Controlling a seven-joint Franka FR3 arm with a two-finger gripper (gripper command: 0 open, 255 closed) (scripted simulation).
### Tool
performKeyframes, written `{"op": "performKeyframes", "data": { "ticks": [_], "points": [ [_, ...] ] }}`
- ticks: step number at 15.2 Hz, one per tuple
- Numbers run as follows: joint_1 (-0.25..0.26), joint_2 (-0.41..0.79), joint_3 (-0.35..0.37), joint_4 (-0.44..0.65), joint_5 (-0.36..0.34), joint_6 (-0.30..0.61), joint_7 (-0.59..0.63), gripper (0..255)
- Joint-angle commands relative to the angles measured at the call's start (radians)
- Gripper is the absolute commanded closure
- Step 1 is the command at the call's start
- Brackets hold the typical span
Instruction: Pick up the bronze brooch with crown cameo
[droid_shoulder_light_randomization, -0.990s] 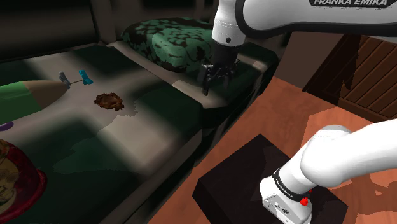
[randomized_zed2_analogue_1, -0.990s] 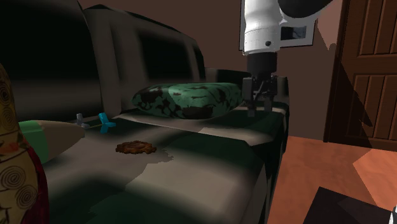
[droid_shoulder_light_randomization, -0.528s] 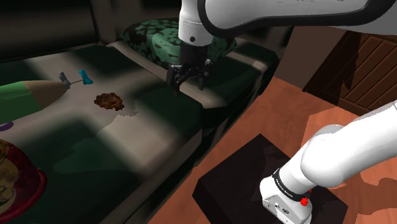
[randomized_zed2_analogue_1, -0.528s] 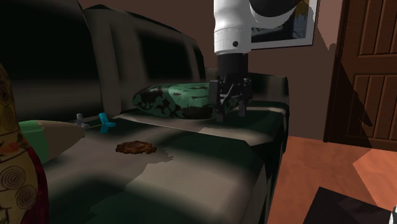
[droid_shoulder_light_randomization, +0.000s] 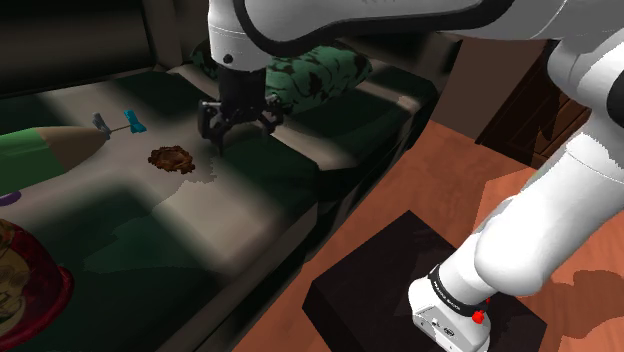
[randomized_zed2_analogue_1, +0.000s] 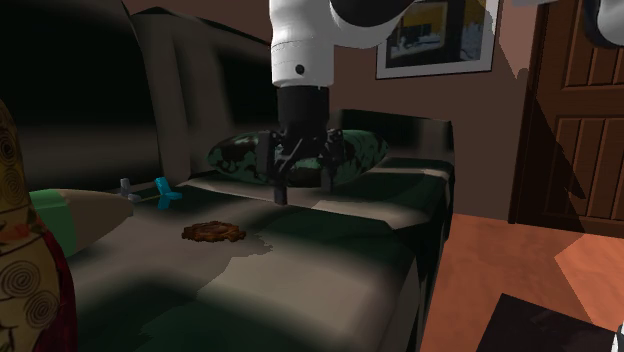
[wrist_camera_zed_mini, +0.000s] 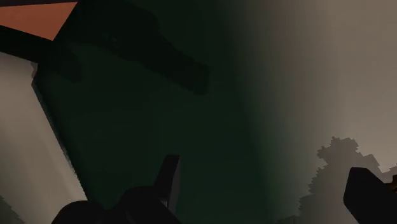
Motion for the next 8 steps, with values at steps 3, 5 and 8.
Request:
{"op": "performKeyframes", "data": {
  "ticks": [3,5,8],
  "points": [
    [0.062,0.175,0.028,0.189,-0.091,-0.034,0.108,0],
    [0.107,0.268,0.03,0.299,-0.138,-0.061,0.153,0],
    [0.192,0.414,0.022,0.495,-0.208,-0.12,0.208,0]
  ]
}}
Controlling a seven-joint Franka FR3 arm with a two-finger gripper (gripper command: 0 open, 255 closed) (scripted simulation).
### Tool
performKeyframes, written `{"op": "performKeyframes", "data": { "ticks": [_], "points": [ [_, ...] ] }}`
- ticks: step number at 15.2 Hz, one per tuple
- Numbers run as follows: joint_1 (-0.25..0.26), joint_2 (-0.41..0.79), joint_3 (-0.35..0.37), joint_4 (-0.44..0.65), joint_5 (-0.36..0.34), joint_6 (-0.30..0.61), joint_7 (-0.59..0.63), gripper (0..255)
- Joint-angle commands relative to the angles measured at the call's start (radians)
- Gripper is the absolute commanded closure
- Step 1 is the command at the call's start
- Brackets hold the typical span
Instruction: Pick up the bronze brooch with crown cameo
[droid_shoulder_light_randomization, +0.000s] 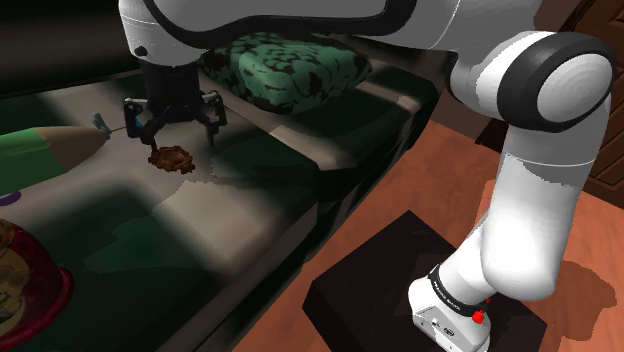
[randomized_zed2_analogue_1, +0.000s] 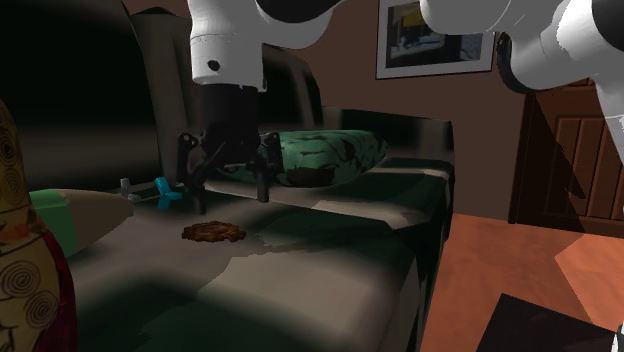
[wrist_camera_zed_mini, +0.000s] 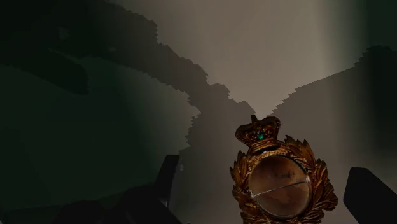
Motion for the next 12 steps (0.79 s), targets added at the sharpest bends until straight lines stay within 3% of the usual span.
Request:
{"op": "performKeyframes", "data": {
  "ticks": [1,10,11,12],
  "points": [
    [0.056,0.092,-0.008,0.132,-0.041,-0.044,0.029,0],
    [0.035,0.082,-0.011,0.012,-0.038,0.064,0.033,0],
    [0.035,0.081,-0.011,0.012,-0.038,0.064,0.033,255],
    [0.035,0.081,-0.011,0.012,-0.038,0.064,0.033,255]
  ]
}}
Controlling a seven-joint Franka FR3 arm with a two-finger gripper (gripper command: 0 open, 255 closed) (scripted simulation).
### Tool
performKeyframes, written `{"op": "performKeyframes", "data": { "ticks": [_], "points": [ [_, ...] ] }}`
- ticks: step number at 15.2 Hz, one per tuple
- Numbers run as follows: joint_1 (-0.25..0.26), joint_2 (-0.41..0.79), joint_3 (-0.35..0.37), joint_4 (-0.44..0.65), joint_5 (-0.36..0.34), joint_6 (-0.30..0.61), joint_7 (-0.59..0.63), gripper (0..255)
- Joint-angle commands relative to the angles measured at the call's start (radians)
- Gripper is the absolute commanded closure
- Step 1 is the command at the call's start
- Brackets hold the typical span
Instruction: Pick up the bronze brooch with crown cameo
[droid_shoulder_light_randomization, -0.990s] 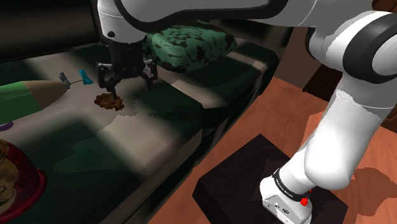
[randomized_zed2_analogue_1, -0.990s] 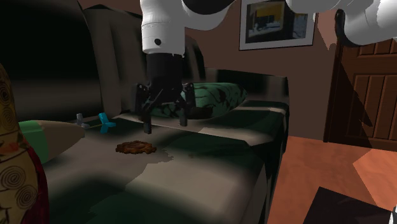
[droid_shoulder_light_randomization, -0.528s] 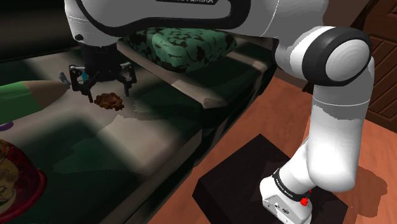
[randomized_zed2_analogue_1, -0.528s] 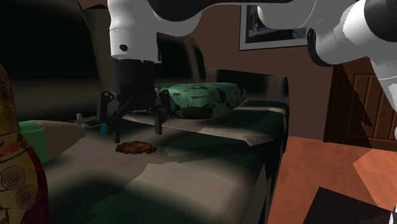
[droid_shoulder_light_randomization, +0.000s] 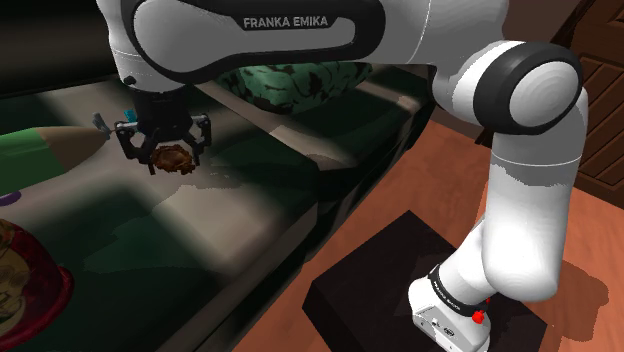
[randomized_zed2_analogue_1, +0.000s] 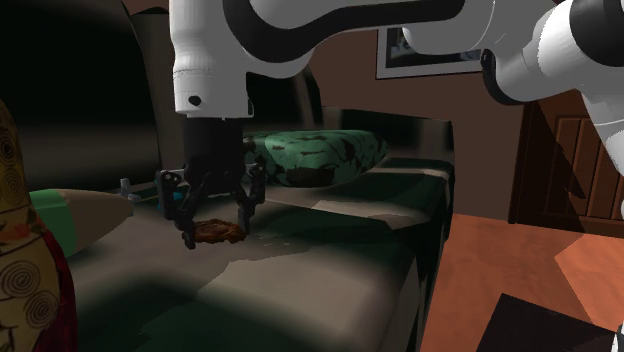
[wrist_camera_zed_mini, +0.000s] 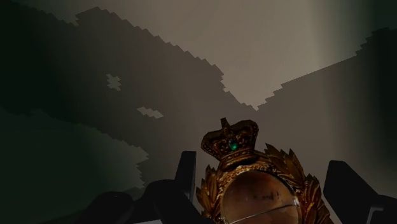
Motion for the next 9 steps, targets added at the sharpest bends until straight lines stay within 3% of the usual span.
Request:
{"op": "performKeyframes", "data": {
  "ticks": [1,9],
  "points": [
    [0.0,0.0,0.0,-0.001,0.0,0.001,0.0,255],
    [0.002,0.001,0.0,0.014,0.0,-0.013,-0.001,255]
  ]
}}
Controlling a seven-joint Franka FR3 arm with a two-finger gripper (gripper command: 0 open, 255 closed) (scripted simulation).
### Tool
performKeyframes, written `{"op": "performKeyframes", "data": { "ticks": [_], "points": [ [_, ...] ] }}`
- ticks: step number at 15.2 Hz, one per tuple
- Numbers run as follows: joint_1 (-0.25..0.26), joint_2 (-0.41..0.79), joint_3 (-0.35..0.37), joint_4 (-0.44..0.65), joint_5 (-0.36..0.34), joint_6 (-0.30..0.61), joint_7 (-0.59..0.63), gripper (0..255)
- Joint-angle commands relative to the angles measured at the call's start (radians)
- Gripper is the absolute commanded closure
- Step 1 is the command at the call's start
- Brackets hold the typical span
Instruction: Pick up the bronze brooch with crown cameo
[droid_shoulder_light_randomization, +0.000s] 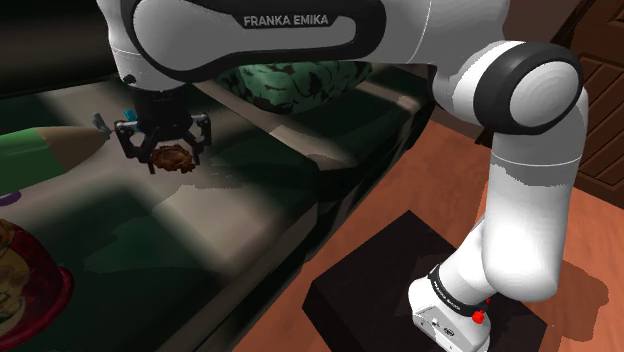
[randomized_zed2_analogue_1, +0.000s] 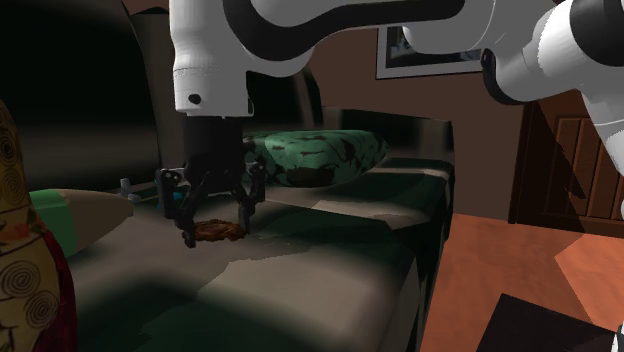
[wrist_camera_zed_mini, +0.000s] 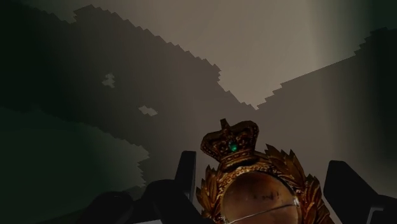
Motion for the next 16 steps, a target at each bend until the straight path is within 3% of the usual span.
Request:
{"op": "performKeyframes", "data": {
  "ticks": [1,16],
  "points": [
    [0.005,0.003,0.0,0.025,-0.001,-0.022,-0.001,255],
    [0.061,0.045,-0.002,0.276,-0.018,-0.227,-0.006,255]
  ]
}}
